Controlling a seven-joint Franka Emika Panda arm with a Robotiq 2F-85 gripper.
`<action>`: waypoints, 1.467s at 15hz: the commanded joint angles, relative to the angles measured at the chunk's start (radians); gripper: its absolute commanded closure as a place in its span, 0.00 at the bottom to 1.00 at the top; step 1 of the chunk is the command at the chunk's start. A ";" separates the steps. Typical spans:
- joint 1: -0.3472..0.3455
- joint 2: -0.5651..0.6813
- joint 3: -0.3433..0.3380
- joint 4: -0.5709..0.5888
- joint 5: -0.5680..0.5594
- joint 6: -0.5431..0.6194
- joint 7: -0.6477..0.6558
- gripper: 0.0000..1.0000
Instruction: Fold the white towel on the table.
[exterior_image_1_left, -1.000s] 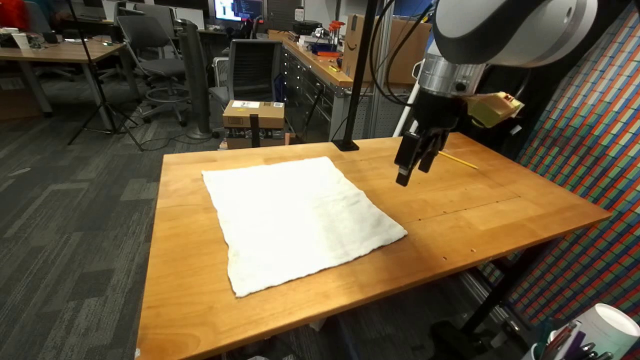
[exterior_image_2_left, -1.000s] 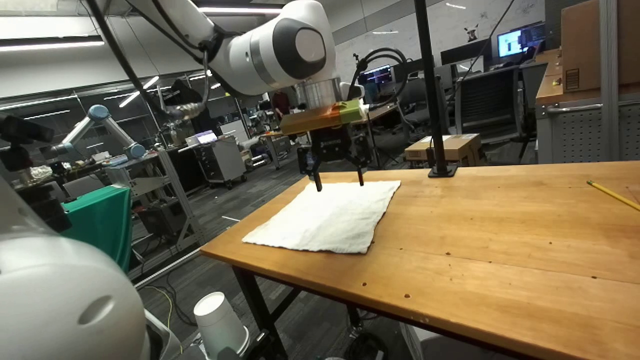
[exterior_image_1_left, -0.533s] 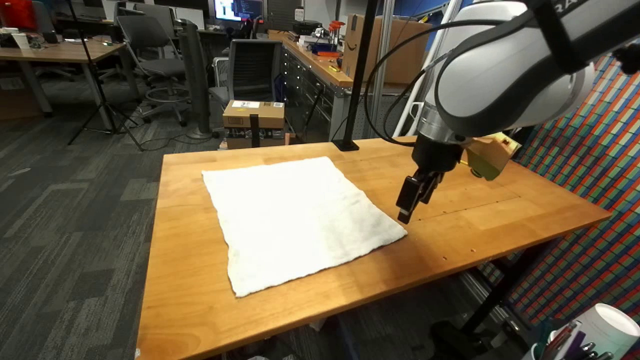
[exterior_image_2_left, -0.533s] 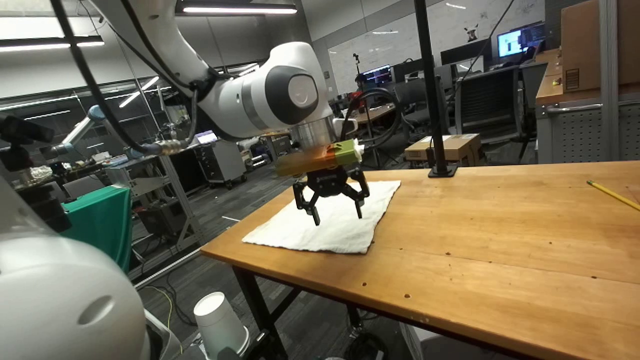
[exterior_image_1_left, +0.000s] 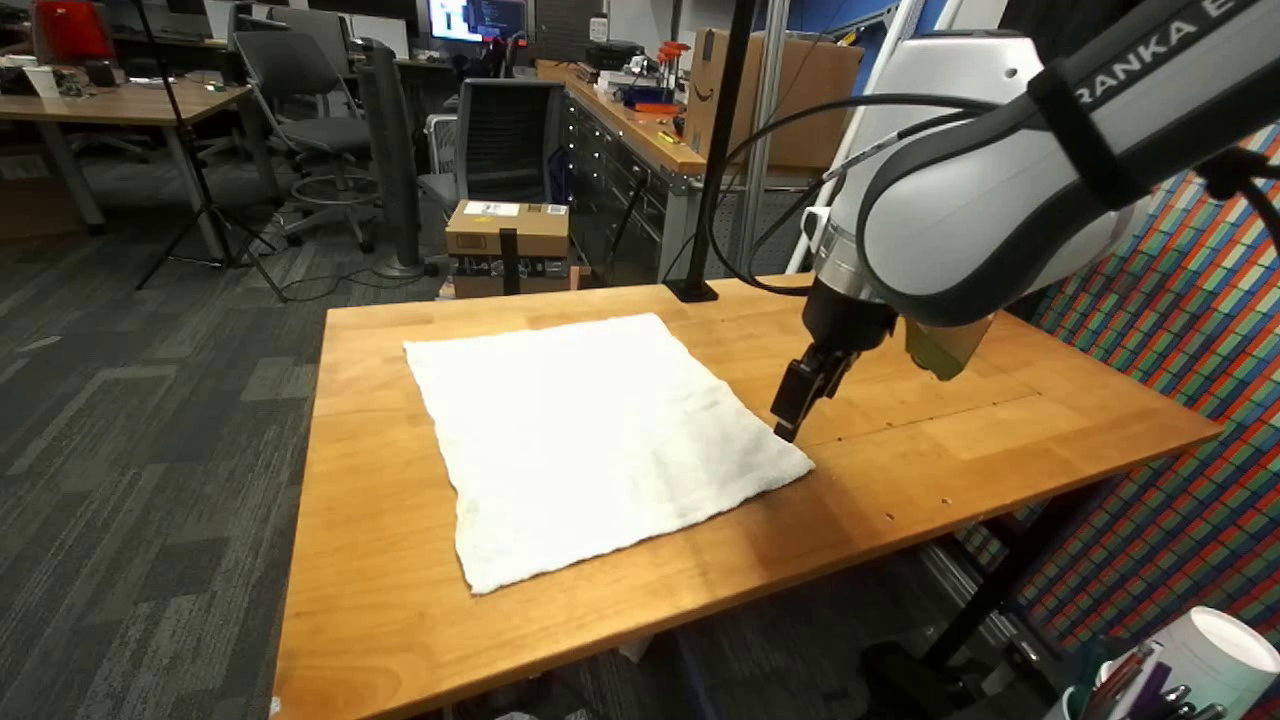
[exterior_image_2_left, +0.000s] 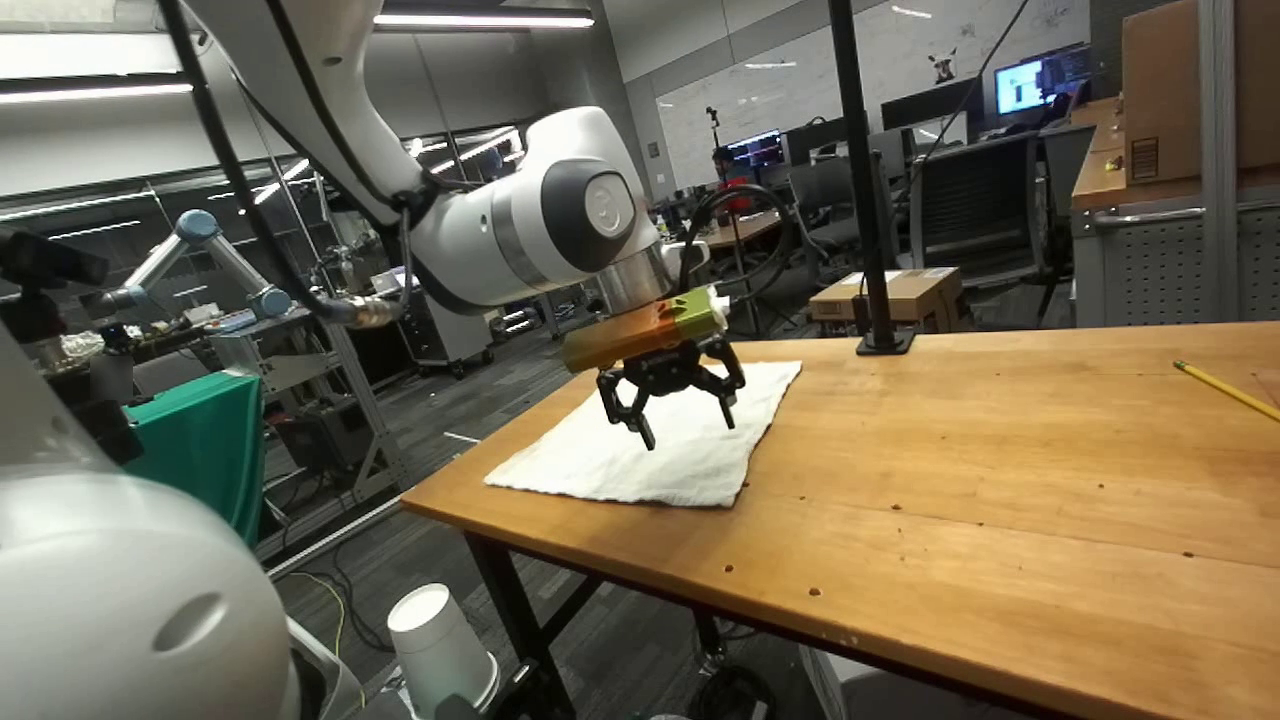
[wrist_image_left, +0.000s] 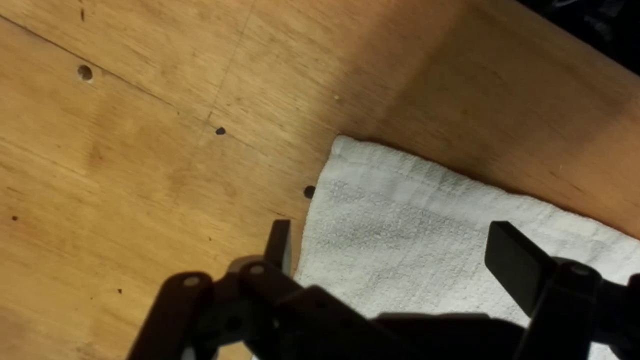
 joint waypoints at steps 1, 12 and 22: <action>-0.023 0.062 0.010 0.024 -0.029 0.050 0.034 0.00; -0.054 0.205 -0.001 0.091 -0.093 0.138 0.081 0.00; -0.066 0.264 -0.011 0.087 -0.087 0.167 0.081 0.00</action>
